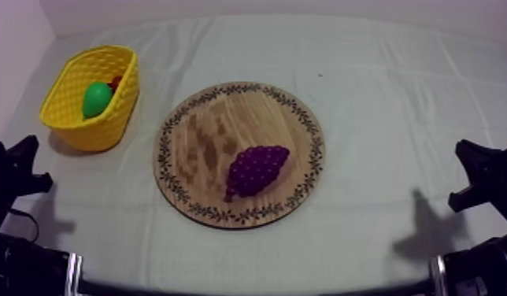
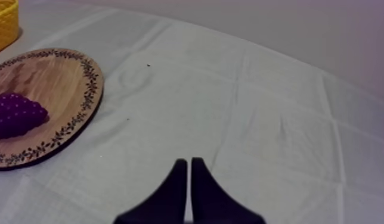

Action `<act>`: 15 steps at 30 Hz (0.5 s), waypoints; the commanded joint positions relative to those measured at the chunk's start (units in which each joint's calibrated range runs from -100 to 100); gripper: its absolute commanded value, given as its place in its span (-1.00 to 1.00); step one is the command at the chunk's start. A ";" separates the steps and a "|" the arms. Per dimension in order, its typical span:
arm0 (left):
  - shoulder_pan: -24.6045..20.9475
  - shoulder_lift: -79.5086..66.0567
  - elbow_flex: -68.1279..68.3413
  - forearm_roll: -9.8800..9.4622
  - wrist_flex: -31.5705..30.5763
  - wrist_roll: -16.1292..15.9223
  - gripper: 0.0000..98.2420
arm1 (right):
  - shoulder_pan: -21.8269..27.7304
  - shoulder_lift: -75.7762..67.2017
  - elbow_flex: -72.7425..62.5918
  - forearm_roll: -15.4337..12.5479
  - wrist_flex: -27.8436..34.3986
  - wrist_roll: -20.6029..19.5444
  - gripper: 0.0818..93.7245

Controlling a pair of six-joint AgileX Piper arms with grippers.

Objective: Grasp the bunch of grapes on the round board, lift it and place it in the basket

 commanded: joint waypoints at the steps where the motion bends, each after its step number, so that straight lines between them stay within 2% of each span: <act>1: 0.63 0.00 0.16 1.37 -0.05 7.05 -1.00 | -0.02 -0.01 -0.03 0.01 -0.03 -0.06 -0.99; 3: 0.63 0.00 0.16 1.37 -0.05 6.52 -1.00 | -0.02 -0.01 -0.03 0.01 -0.03 -0.04 -0.99; 8: 0.67 0.00 0.16 1.37 0.26 2.95 -1.00 | -0.02 -0.01 -0.03 0.01 -0.03 -0.03 -0.99; 15: 0.70 0.00 0.16 1.32 0.57 2.69 -1.00 | -0.02 -0.01 -0.03 0.01 -0.03 -0.02 -0.99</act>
